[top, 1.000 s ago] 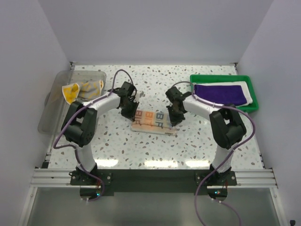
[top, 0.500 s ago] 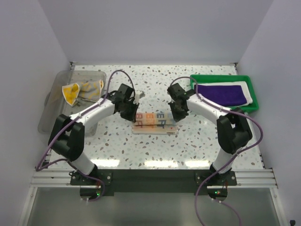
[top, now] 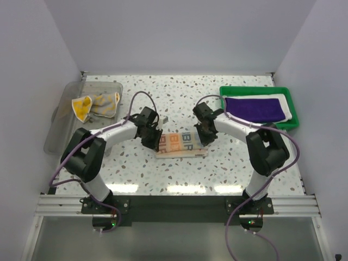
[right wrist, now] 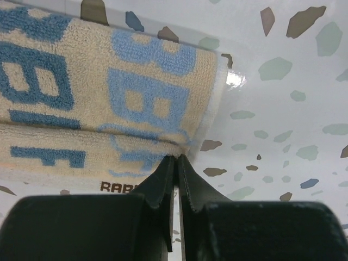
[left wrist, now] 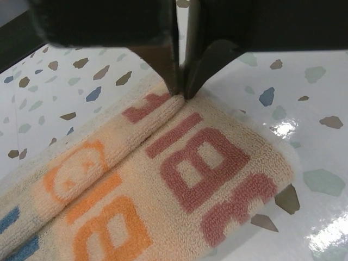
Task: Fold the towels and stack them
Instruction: Fold the towel
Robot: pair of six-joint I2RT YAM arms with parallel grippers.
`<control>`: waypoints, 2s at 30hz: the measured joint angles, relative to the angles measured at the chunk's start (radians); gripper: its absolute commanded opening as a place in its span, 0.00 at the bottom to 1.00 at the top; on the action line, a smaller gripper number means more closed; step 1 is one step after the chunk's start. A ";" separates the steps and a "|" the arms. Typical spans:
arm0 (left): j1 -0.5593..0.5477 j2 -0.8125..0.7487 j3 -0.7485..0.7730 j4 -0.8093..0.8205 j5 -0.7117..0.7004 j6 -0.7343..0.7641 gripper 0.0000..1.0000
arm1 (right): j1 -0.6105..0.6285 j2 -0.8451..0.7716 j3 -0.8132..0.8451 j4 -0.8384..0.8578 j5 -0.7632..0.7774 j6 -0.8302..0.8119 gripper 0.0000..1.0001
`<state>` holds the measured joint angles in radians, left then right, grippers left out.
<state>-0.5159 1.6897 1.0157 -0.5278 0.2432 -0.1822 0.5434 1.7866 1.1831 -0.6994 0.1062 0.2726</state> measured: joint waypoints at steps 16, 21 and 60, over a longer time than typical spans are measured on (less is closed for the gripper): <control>-0.003 -0.299 -0.171 0.016 0.006 -0.052 0.70 | -0.009 -0.285 -0.166 0.008 -0.063 -0.031 0.32; -0.003 -0.389 -0.197 0.031 0.010 -0.092 0.73 | -0.009 -0.368 -0.248 0.000 -0.129 -0.013 0.43; -0.100 -0.156 -0.193 0.167 -0.226 -0.240 0.69 | -0.007 -0.309 -0.410 0.334 -0.090 0.259 0.49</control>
<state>-0.6155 1.5337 0.8230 -0.3603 0.0174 -0.4217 0.5365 1.4776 0.7731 -0.3653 0.0162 0.5316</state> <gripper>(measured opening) 0.566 0.405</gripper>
